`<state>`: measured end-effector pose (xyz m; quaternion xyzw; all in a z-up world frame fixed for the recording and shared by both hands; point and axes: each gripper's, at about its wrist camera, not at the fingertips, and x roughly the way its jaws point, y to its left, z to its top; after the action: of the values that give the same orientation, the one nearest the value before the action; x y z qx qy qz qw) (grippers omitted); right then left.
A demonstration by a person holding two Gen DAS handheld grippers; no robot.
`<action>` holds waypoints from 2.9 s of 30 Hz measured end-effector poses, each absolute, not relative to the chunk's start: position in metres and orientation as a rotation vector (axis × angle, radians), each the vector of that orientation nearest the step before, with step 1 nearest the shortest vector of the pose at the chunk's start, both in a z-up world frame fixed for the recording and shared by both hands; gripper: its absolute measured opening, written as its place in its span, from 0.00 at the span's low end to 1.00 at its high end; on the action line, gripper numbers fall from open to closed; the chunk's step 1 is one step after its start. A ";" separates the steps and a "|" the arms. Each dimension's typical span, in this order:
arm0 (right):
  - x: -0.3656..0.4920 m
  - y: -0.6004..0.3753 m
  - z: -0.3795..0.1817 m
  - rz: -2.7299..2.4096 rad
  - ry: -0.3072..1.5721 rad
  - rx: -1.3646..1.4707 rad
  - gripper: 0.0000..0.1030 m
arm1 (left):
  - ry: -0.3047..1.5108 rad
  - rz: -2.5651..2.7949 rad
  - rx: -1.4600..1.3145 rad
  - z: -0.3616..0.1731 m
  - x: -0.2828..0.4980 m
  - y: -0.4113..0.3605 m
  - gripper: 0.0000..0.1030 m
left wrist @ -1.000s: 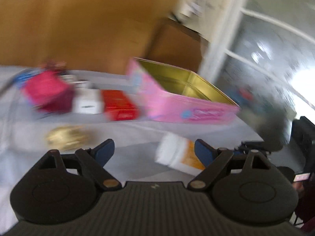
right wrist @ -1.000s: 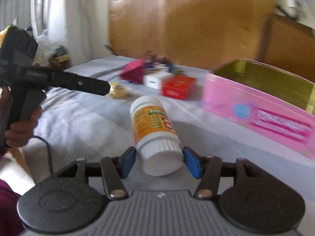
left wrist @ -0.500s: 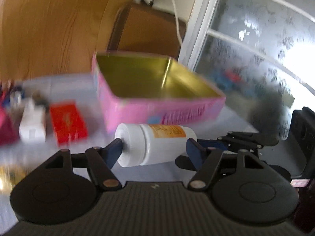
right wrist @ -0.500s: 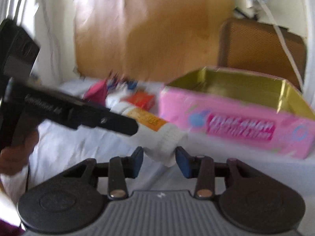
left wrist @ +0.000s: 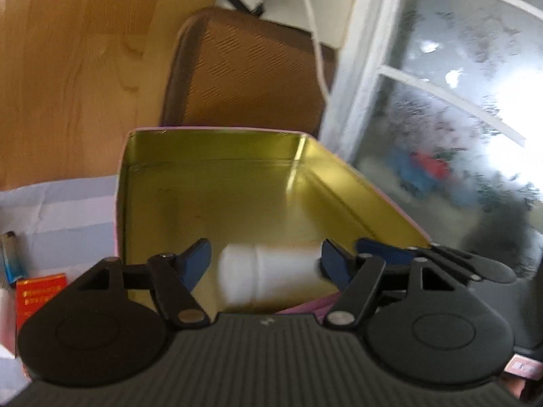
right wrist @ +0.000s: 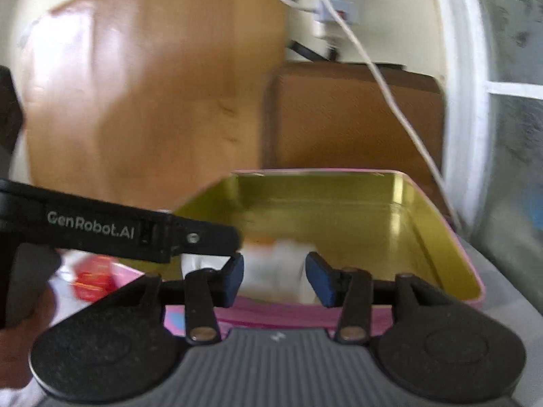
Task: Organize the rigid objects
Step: 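Carry the white pill bottle in the right gripper and drop it into the pink tin, then move the right gripper back over the white charger cube, then grasp the white charger cube with the right gripper, then carry the charger cube into the pink tin and open the right gripper, then move the right gripper down to the pink pouch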
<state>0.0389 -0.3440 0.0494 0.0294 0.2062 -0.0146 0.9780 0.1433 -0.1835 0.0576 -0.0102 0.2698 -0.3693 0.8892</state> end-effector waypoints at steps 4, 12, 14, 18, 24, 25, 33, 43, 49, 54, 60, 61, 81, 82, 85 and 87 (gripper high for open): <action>0.022 -0.355 0.051 -0.050 0.375 0.153 0.41 | 0.525 -0.789 -0.047 0.060 0.123 -0.147 0.71; -0.005 -0.314 0.058 0.225 0.366 0.192 0.43 | 0.453 -0.660 -0.084 0.048 0.046 -0.007 0.72; 0.002 -0.286 0.055 0.316 0.425 0.162 0.43 | 0.495 -0.535 -0.081 0.037 0.042 0.029 0.72; 0.019 -0.229 0.048 0.452 0.504 0.086 0.42 | 0.553 -0.386 -0.132 0.022 0.046 0.079 0.72; 0.097 -0.155 0.060 0.486 0.580 -0.018 0.42 | 0.552 -0.306 -0.178 0.006 0.059 0.097 0.71; 0.106 -0.144 0.059 0.472 0.598 -0.032 0.42 | 0.561 -0.307 -0.186 0.005 0.058 0.096 0.71; 0.169 -0.099 0.023 0.395 0.739 -0.150 0.63 | 0.508 -0.346 -0.213 0.007 0.053 0.101 0.72; 0.035 -0.161 0.028 0.597 0.692 -0.162 0.53 | 0.477 -0.427 -0.218 0.011 0.043 0.097 0.72; -0.031 -0.207 0.033 0.529 0.646 -0.071 0.64 | 0.560 -0.676 -0.254 0.023 0.030 0.051 0.71; -0.049 -0.205 0.028 0.521 0.606 -0.124 0.65 | 0.687 -0.757 -0.243 0.018 0.032 0.011 0.71; -0.035 -0.195 0.016 0.535 0.628 -0.155 0.48 | 0.792 -0.710 -0.251 0.000 0.042 -0.007 0.61; -0.032 -0.192 0.012 0.534 0.635 -0.160 0.47 | 0.773 -0.693 -0.241 0.002 0.041 -0.009 0.60; 0.086 -0.294 0.070 0.201 0.447 -0.051 0.47 | 0.583 -0.770 -0.031 0.067 0.164 -0.167 0.59; 0.093 -0.297 0.067 0.200 0.464 -0.042 0.48 | 0.589 -0.763 -0.028 0.064 0.167 -0.170 0.60; 0.102 -0.302 0.055 0.182 0.488 -0.011 0.48 | 0.612 -0.744 -0.011 0.054 0.170 -0.177 0.61; 0.105 -0.302 0.052 0.167 0.487 0.001 0.49 | 0.628 -0.730 0.006 0.051 0.173 -0.182 0.61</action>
<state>0.1047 -0.3019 0.0521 0.0005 0.2411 0.0824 0.9670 0.1729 -0.1819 0.0512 0.0026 0.3020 -0.3512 0.8863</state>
